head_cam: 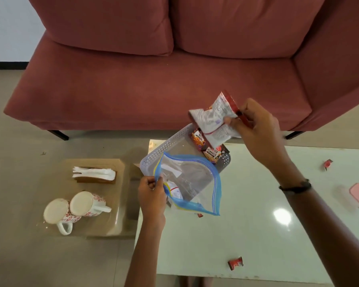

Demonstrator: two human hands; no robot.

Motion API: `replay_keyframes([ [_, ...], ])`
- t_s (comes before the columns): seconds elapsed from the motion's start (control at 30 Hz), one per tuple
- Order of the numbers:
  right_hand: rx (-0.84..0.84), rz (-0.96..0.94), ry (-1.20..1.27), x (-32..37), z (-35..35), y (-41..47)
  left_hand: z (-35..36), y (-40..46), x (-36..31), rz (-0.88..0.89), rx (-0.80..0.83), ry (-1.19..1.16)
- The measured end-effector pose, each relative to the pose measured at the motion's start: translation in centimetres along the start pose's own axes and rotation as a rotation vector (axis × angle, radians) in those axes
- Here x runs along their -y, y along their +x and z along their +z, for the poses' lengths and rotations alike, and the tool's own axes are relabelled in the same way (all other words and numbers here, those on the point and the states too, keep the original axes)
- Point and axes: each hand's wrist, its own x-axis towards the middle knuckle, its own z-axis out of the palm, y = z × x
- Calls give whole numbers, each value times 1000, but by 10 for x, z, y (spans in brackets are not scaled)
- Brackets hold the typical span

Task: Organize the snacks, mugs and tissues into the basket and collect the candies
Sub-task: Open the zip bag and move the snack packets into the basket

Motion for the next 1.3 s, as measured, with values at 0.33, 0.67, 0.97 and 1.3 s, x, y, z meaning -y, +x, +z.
replay_keyframes([
  [0.33,122,480,-255,-175,103,15,-22,3,-10,-18,-30,-55],
  [0.67,174,605,-317,-234,156,23,-23,5,-11,38,-33,-13],
  [0.97,131,516,-374,-230,144,21,-13,2,-13,29,-2,-62],
  [1.3,38,89,-54,-14,46,-24,-8,1,-5,35,-43,53],
])
